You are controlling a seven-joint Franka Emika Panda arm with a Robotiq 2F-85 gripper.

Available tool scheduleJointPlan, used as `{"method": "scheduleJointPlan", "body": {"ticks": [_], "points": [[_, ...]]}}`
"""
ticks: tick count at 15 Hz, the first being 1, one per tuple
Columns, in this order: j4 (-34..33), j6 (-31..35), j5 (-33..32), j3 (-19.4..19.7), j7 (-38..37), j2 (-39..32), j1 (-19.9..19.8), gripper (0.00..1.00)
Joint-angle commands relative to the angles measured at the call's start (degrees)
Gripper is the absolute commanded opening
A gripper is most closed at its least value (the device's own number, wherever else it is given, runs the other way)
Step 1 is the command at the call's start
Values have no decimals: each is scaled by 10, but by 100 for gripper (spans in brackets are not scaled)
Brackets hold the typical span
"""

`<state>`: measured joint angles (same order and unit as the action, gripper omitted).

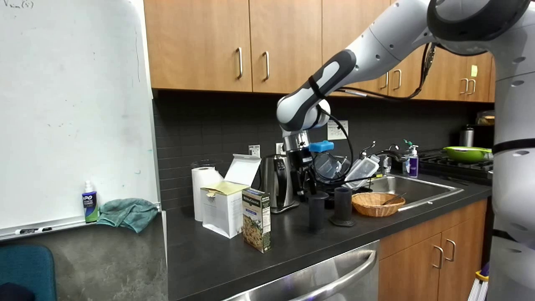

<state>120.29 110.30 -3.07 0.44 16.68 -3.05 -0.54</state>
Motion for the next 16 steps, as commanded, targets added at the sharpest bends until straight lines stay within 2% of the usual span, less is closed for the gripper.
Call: {"method": "scheduleJointPlan", "body": {"ticks": [1, 9, 16], "points": [[3, 12, -12, -5, 3, 5, 3, 100], [32, 51, -19, -9, -2, 28, 4, 100], [55, 49, -11, -4, -9, 49, 0, 100]]}}
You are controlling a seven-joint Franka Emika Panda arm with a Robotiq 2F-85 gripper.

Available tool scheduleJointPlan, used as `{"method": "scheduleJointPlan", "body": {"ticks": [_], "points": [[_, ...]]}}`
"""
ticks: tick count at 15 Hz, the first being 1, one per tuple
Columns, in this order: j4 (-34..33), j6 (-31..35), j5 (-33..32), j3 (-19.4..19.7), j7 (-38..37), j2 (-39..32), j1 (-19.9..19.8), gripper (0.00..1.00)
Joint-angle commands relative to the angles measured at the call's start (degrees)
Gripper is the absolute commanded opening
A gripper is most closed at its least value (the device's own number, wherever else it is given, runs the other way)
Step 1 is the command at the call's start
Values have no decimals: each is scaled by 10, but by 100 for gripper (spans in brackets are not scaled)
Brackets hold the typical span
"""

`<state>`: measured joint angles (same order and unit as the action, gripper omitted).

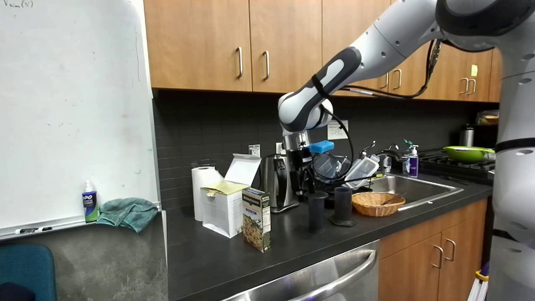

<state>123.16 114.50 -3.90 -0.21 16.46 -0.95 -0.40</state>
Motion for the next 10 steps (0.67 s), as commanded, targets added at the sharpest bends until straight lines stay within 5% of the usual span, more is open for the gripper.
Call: {"method": "scheduleJointPlan", "body": {"ticks": [1, 10], "points": [[31, 9, -1, 4, -7, 31, -2, 100], [50, 10, 0, 9, -3, 35, -2, 100]]}}
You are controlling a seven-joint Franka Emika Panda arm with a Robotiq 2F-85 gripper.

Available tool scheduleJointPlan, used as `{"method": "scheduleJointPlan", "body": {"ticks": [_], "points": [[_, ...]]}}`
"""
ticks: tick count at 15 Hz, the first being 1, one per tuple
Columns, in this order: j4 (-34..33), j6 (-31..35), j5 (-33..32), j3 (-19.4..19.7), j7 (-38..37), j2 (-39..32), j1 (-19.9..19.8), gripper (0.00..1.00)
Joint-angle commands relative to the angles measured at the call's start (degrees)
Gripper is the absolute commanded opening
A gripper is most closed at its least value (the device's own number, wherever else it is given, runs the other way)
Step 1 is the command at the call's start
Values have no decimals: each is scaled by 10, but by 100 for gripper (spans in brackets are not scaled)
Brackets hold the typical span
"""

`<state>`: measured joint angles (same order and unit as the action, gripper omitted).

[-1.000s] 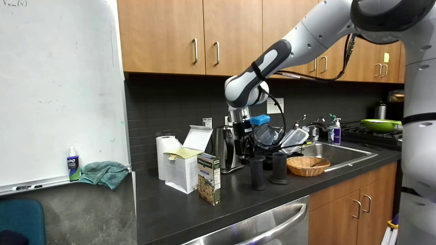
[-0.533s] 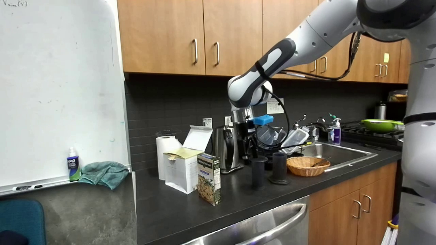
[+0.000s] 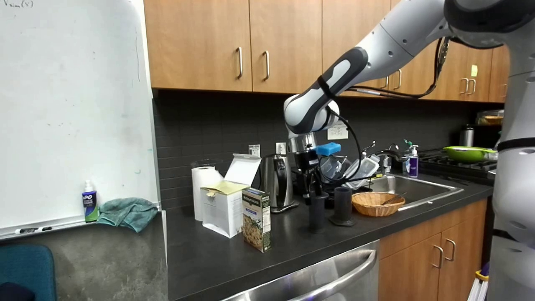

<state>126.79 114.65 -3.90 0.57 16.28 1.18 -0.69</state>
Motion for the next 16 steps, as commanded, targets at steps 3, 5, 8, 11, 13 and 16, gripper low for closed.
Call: {"method": "scheduleJointPlan", "body": {"ticks": [3, 5, 8, 11, 13, 16], "points": [[10, 7, -3, 0, -2, 12, 1, 100], [10, 7, -4, 1, -3, 11, 1, 100], [6, 5, -5, 1, -3, 8, 1, 100], [3, 4, -5, 0, -3, 6, 1, 100], [1, 3, -5, 1, -3, 6, 1, 86], [2, 2, -5, 1, -3, 7, 0, 62]]}}
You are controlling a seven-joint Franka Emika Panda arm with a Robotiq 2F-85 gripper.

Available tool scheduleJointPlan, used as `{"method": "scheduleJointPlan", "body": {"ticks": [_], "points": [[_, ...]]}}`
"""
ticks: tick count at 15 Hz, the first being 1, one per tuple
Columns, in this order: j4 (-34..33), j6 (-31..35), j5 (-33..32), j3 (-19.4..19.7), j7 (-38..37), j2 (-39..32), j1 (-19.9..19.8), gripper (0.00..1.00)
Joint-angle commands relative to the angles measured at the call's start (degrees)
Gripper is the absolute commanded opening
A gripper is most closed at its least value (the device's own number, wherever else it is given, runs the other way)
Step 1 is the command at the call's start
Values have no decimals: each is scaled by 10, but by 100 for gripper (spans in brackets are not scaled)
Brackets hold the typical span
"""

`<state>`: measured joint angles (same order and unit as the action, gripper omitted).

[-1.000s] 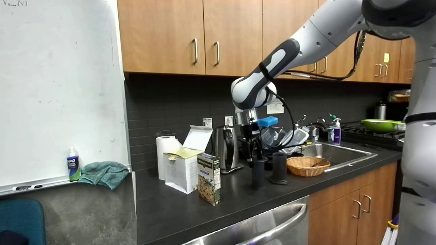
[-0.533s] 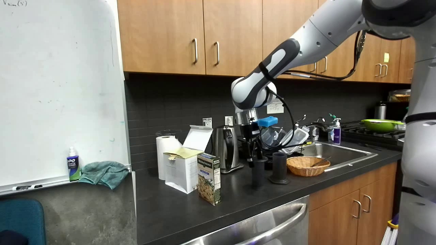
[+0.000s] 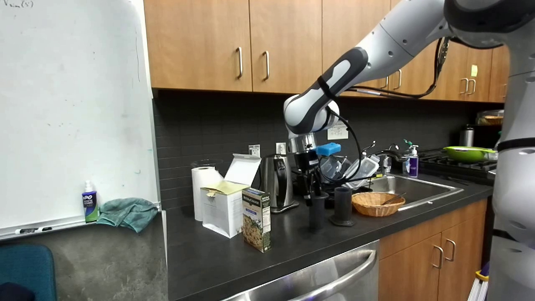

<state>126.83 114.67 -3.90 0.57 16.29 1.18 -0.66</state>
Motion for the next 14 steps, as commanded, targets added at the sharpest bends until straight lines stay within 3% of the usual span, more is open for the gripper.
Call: {"method": "scheduleJointPlan", "body": {"ticks": [1, 6, 8, 9, 14], "points": [[1, 2, -5, 1, -3, 6, 0, 53], [0, 2, -5, 2, -2, 6, -1, 13], [-1, 1, -5, 3, -3, 6, -2, 3], [-2, 1, -5, 3, -3, 6, -2, 8], [-5, -7, -9, 5, -7, 11, -3, 6]]}}
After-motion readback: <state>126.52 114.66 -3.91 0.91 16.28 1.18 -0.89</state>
